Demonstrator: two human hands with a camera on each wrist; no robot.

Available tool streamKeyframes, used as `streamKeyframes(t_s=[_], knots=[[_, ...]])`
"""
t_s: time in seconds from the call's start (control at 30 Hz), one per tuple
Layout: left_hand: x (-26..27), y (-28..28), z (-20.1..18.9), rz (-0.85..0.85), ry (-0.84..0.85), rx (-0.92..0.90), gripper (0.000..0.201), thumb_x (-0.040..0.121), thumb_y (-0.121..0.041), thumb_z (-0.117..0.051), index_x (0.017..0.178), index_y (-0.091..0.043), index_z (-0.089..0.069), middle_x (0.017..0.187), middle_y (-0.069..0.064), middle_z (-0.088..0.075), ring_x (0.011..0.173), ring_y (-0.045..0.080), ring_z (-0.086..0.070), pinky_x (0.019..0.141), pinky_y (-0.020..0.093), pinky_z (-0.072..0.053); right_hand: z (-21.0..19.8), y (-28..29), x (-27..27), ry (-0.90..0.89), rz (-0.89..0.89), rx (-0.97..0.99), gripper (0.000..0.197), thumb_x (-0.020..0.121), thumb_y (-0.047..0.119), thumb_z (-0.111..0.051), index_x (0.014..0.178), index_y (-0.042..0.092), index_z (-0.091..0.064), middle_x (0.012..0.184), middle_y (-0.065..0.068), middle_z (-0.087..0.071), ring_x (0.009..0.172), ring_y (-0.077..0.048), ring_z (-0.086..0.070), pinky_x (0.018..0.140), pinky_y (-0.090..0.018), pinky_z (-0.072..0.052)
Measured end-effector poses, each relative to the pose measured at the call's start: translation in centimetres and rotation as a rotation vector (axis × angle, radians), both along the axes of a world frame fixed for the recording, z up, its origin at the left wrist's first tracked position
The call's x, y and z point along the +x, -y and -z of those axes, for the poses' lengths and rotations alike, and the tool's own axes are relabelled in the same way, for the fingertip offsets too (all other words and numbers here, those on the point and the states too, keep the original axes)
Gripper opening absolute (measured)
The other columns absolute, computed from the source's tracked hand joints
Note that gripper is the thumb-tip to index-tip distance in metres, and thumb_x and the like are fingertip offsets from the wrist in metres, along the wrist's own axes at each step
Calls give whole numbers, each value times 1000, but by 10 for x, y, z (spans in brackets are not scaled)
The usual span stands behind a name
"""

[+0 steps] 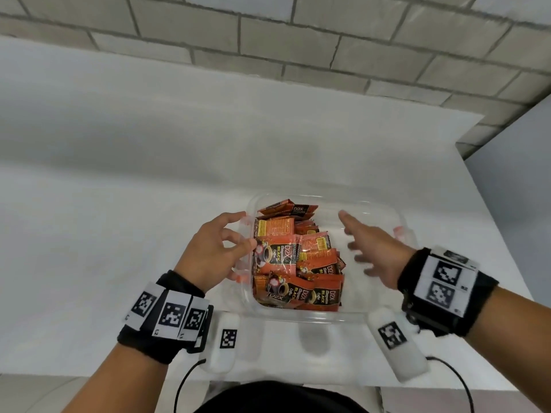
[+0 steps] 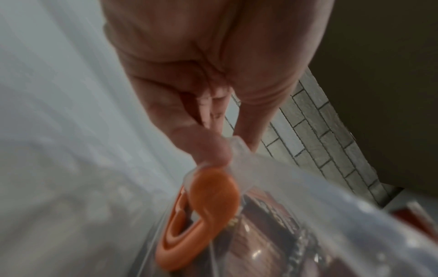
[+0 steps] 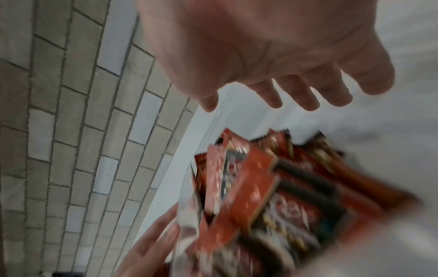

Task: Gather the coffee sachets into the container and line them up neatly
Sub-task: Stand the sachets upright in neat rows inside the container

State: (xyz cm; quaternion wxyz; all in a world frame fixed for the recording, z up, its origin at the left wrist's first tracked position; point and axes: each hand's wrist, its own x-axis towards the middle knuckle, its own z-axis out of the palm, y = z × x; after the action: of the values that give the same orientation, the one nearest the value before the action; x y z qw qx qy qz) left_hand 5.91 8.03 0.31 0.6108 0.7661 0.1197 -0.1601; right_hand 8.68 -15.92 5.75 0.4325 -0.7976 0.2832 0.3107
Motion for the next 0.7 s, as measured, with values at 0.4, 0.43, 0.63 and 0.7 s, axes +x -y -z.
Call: streamKeyframes(t_s=[0.4,0.43,0.63,0.7], knots=[[-2,4,-5,-34,2,19,51,85,-18,-70,133,-22,-51,91,5,-64,55,21,-68,52,37,-58,27,-48,-18,-77,7,269,96,62,89,-39,133,26,-51,130,-4,-60,118,-25,-56,104,-45,-42],[-3,4,-6,-33,2,16,51,85,-18,-70,132,-22,-51,92,6,-64,55,21,-68,52,37,-58,28,-49,-18,-61,-4,271,97,61,89,-39,134,26,-50,130,-3,-59,119,-26,-55,106,-46,-39],[-3,4,-8,-43,-11,-35,51,85,-15,-69,132,-21,-51,94,10,-64,53,20,-68,48,33,-56,19,-41,-21,-63,14,284,66,84,73,-38,119,22,-60,109,-5,-70,98,-23,-67,82,-37,-54],[-3,3,-7,-47,-10,-34,51,86,-15,-69,133,-22,-51,96,11,-65,55,21,-68,49,34,-56,12,-30,-23,-59,13,274,63,88,70,-33,118,21,-58,110,0,-67,106,-24,-63,87,-43,-50]])
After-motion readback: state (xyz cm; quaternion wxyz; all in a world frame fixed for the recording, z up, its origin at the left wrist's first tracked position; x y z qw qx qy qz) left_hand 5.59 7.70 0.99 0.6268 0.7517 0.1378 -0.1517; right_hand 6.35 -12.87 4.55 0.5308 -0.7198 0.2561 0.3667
